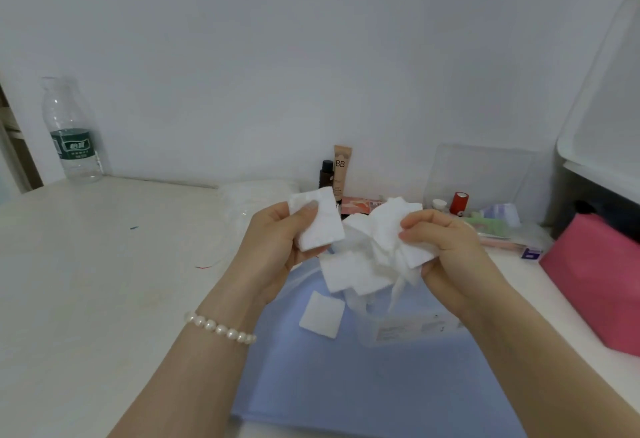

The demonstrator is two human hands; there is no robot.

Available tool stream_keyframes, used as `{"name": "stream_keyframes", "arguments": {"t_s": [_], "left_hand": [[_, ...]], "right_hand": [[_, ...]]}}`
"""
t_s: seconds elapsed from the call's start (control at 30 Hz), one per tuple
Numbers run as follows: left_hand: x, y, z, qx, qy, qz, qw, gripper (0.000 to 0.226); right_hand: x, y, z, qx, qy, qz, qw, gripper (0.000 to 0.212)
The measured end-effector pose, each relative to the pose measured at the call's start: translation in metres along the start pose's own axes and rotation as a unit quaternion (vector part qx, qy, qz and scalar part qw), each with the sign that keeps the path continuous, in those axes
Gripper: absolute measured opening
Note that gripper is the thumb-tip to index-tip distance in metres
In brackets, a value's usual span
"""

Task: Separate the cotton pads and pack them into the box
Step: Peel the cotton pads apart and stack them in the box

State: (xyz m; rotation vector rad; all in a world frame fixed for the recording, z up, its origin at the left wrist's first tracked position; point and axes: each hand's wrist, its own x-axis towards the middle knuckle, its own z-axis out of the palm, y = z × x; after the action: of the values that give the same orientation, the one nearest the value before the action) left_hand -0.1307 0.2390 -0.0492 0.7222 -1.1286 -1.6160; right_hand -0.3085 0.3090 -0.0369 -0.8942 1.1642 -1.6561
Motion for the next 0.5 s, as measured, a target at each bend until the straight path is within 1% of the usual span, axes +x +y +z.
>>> {"name": "stream_keyframes", "arguments": {"t_s": [0.1,0.17,0.2,0.3,0.33,0.43,0.5], "left_hand": [[0.0,-0.001,0.003,0.001,0.007,-0.013,1.0,0.013],[-0.001,-0.001,0.004,0.0,0.013,-0.022,1.0,0.014],[-0.001,-0.002,0.004,0.004,0.016,-0.023,1.0,0.015],[-0.001,0.0,0.003,0.007,0.014,-0.021,1.0,0.015],[-0.001,0.0,0.003,0.006,0.013,-0.02,1.0,0.016],[-0.002,-0.003,0.006,0.017,0.006,-0.018,1.0,0.02],[-0.003,-0.005,0.007,0.029,0.006,-0.016,0.999,0.026]], "right_hand": [[0.004,-0.004,-0.004,0.12,-0.021,0.04,0.992,0.028],[0.004,-0.005,-0.008,0.168,-0.057,0.065,0.982,0.014],[0.005,-0.004,-0.009,0.179,-0.074,0.08,0.978,0.011],[0.01,-0.001,-0.017,0.223,-0.102,0.114,0.963,0.043],[0.011,-0.001,-0.02,0.234,-0.1,0.116,0.96,0.048],[0.011,-0.007,-0.022,0.244,-0.087,0.104,0.96,0.047],[0.006,-0.013,-0.02,0.232,-0.082,0.099,0.964,0.035]]}}
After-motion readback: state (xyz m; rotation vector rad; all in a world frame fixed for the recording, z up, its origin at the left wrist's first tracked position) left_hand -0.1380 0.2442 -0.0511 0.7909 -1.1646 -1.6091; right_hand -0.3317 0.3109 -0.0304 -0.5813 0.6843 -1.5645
